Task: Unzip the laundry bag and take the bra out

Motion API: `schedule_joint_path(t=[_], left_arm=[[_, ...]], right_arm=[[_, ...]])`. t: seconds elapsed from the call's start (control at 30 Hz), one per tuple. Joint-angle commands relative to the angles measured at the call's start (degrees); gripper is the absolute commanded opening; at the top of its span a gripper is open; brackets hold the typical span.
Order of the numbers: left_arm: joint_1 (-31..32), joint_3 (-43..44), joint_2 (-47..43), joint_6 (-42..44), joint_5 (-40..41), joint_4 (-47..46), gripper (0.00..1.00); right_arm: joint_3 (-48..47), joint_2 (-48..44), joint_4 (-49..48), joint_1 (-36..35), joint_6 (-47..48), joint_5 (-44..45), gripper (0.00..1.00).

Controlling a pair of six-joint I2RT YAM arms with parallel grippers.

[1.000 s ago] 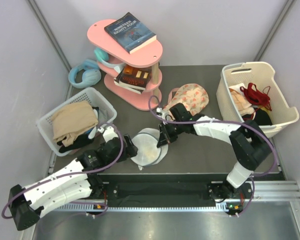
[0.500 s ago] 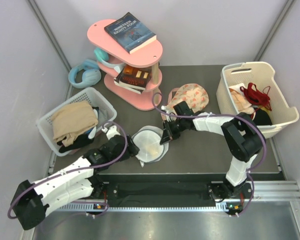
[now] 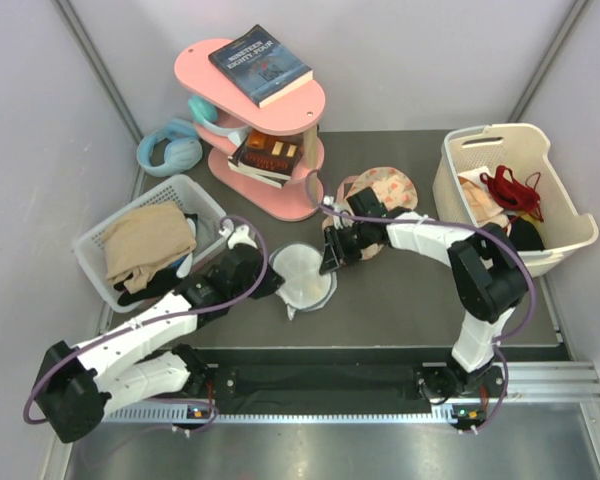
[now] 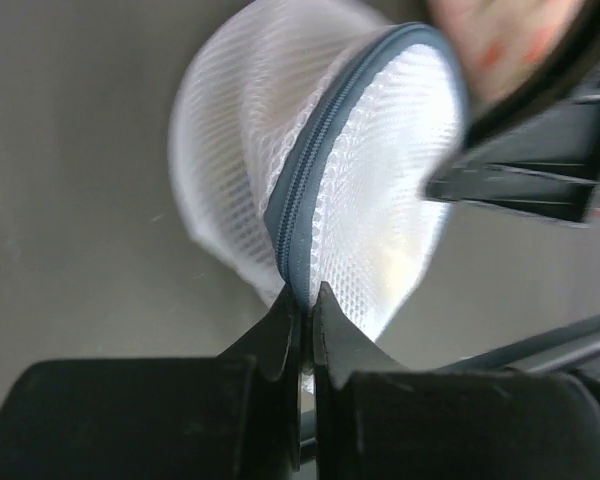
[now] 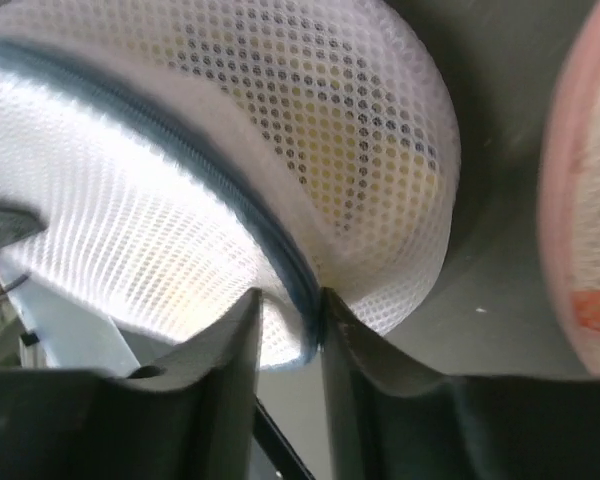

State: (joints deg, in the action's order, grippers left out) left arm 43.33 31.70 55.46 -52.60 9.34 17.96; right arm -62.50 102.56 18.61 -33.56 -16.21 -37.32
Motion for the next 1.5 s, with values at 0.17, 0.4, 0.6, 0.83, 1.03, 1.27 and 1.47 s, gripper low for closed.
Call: schedule_joint_path(t=[0.17, 0.4, 0.6, 0.83, 1.03, 1.27, 1.47], left_arm=[[-3.16, 11.8, 4.39, -18.58, -0.38, -2.49, 0.0], [-3.52, 15.67, 8.26, -28.85, 1.46, -2.22, 0.0], [-3.6, 16.11, 9.14, -37.46, 3.05, -2.05, 0.0], [-4.13, 14.88, 9.05, -41.44, 3.05, -3.89, 0.0], [-4.22, 14.09, 8.87, -43.46, 2.61, -5.03, 0.0], [-4.22, 14.18, 9.05, -44.26, 1.47, -5.74, 0.0], [-4.22, 13.91, 9.14, -45.13, 0.76, -5.74, 0.0]], right_arm=[[-17.56, -12.11, 16.18, 1.31, 3.9, 13.22, 0.68], [-12.13, -25.56, 17.34, 0.08, 2.14, 25.28, 0.7], [-2.46, -31.98, 12.07, -4.83, 0.57, 18.96, 0.65], [5.36, -33.48, 1.79, -8.45, -5.41, 17.37, 0.55], [7.04, -30.94, -3.57, -8.63, -6.91, 17.28, 0.47], [8.18, -29.53, -8.06, -8.71, -8.57, 20.09, 0.42], [7.31, -26.81, -9.38, -8.71, -10.77, 19.57, 0.38]])
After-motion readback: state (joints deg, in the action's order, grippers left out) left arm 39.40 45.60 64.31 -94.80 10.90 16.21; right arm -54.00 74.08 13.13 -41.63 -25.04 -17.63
